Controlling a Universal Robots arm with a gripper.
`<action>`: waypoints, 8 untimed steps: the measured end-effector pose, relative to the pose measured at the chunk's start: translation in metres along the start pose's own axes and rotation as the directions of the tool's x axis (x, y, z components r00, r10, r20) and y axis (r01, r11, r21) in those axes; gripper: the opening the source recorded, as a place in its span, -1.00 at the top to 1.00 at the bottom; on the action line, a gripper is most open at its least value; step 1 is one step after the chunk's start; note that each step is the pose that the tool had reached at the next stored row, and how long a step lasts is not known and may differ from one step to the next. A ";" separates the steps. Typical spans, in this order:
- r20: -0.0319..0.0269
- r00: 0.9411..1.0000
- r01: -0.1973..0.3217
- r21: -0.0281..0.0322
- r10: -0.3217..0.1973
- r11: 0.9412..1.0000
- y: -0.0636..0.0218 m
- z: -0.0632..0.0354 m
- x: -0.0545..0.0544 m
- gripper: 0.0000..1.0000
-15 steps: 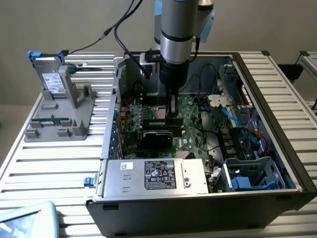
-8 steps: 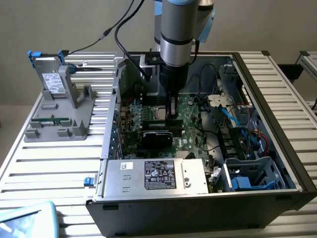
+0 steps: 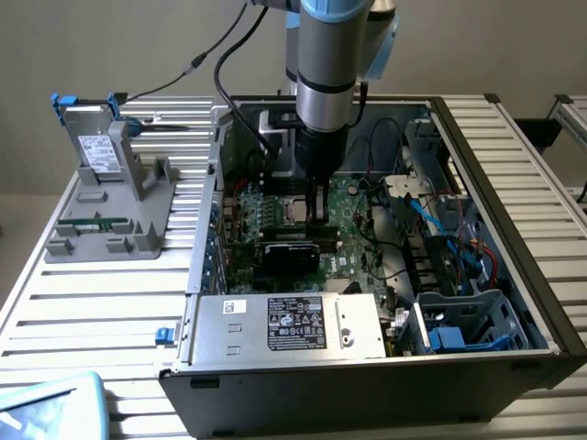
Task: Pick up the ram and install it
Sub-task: 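Insert the ram into the slot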
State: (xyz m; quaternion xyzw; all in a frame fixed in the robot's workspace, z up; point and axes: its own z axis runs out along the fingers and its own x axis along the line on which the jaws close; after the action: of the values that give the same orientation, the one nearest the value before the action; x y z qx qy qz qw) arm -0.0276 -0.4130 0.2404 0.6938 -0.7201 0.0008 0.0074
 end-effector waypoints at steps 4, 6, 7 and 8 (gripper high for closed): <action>0.000 1.000 0.000 0.000 0.000 1.000 0.0002 0.0011 0.000 0.74; 0.000 1.000 0.000 0.000 0.000 1.000 0.0005 0.0012 -0.001 0.74; 0.000 1.000 0.000 0.000 0.000 1.000 0.0010 0.0012 -0.001 0.74; 0.000 1.000 0.000 0.000 0.000 1.000 0.0016 0.0012 -0.001 0.74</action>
State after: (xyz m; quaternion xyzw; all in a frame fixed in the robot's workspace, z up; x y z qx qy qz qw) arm -0.0292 -0.4123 0.2391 0.6938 -0.7201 0.0009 0.0073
